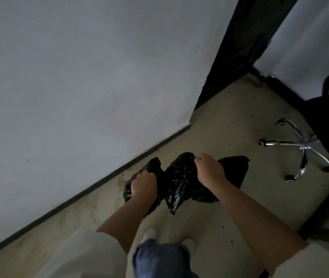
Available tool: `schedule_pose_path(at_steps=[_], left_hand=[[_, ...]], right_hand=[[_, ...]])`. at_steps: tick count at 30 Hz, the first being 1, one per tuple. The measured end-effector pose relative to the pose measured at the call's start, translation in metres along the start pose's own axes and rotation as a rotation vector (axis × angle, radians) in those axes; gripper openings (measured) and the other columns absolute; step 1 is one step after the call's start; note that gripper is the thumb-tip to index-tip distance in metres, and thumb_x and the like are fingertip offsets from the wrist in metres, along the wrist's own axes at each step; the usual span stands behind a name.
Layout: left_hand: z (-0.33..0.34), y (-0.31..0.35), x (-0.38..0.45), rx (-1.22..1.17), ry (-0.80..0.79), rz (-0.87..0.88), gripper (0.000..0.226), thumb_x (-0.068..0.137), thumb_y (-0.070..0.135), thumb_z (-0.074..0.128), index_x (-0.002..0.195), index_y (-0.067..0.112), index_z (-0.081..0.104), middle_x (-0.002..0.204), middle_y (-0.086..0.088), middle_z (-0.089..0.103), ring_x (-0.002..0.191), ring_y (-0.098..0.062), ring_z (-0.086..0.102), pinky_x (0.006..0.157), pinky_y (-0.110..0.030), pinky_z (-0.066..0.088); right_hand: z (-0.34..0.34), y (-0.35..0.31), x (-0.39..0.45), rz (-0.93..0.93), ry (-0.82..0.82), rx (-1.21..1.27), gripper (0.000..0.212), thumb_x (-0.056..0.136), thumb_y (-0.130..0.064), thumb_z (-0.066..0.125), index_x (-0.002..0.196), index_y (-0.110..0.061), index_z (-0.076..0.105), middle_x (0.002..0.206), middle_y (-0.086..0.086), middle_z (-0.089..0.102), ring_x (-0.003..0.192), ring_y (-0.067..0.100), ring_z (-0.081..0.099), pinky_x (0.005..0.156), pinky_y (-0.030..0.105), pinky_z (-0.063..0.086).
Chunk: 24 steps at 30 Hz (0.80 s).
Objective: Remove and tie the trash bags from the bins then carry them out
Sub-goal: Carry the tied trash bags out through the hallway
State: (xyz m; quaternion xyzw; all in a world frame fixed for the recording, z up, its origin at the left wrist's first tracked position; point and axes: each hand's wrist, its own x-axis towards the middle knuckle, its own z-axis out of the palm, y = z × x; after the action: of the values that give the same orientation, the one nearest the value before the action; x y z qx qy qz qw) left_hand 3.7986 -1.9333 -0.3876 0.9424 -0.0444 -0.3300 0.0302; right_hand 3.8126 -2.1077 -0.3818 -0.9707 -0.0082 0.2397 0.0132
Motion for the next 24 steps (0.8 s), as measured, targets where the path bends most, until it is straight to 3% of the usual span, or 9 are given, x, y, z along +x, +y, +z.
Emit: schedule_pose_path(at_steps=[13, 21, 24], left_hand=[[0.050, 0.071, 0.238, -0.106, -0.188, -0.268, 0.030, 0.094, 0.012, 0.044, 0.122, 0.009, 0.051, 0.124, -0.010, 0.051, 0.118, -0.026, 0.050, 0.091, -0.032, 0.046], [0.079, 0.073, 0.315, -0.206, -0.122, -0.452, 0.029, 0.093, 0.011, 0.042, 0.121, 0.009, 0.049, 0.124, -0.009, 0.050, 0.116, -0.024, 0.051, 0.091, -0.031, 0.045], [0.087, 0.075, 0.323, -0.312, -0.039, -0.532, 0.025, 0.094, 0.008, 0.039, 0.118, 0.006, 0.047, 0.124, -0.011, 0.047, 0.111, -0.026, 0.053, 0.080, -0.030, 0.044]], right_hand=[[0.080, 0.091, 0.264, -0.161, -0.186, -0.025, 0.025, 0.091, 0.001, 0.040, 0.113, -0.006, 0.051, 0.124, 0.014, 0.047, 0.114, 0.030, 0.048, 0.088, 0.036, 0.046], [0.126, 0.114, 0.363, -0.127, -0.244, 0.069, 0.020, 0.092, -0.003, 0.040, 0.108, -0.004, 0.051, 0.121, 0.016, 0.047, 0.108, 0.032, 0.050, 0.072, 0.033, 0.038], [0.137, 0.122, 0.380, -0.077, -0.260, 0.116, 0.025, 0.094, -0.006, 0.040, 0.116, -0.001, 0.049, 0.126, 0.017, 0.046, 0.111, 0.033, 0.050, 0.081, 0.036, 0.044]])
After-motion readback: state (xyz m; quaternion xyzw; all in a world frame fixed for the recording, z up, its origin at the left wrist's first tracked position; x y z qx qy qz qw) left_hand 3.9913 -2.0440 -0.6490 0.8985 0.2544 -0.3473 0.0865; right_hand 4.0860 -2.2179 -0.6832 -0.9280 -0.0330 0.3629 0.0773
